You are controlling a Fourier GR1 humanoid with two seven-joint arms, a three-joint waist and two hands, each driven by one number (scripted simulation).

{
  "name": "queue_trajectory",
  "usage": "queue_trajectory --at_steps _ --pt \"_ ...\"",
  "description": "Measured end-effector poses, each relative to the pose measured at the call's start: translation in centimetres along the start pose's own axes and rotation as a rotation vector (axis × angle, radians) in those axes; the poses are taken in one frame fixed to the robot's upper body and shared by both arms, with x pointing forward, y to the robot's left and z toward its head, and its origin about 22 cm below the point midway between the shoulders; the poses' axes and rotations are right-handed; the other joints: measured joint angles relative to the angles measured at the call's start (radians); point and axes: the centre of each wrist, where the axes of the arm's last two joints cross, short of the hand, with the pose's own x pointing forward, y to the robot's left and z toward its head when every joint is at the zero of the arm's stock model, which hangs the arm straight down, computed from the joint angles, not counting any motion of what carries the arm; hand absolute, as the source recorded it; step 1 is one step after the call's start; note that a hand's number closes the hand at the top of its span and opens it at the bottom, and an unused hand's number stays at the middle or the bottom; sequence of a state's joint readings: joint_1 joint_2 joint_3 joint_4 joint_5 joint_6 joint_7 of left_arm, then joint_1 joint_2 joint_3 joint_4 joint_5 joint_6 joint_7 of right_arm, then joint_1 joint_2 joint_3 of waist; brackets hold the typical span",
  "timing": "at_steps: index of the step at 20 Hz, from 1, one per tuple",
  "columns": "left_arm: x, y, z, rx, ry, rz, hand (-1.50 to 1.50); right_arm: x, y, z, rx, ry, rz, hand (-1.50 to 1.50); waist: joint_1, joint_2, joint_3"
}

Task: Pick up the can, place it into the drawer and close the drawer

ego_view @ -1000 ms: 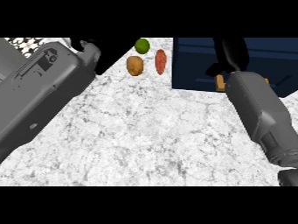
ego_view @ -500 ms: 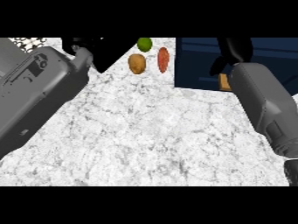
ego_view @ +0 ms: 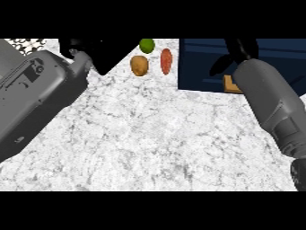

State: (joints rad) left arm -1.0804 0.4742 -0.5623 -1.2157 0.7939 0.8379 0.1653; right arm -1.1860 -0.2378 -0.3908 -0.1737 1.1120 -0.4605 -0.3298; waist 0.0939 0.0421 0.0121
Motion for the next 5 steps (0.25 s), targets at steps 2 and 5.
queue_trajectory --at_steps 2,5 --pt "-0.03 0.10 0.10 0.001 0.001 -0.001 -1.50 0.06 -0.12 -0.11 -0.014 0.018 -0.112 -1.50 -0.003 -0.002 0.000" --pt "-0.28 0.30 0.22 0.004 0.003 -0.006 -1.50 0.28 -0.33 -0.35 -0.033 0.024 -0.233 -1.50 -0.004 -0.001 0.000"
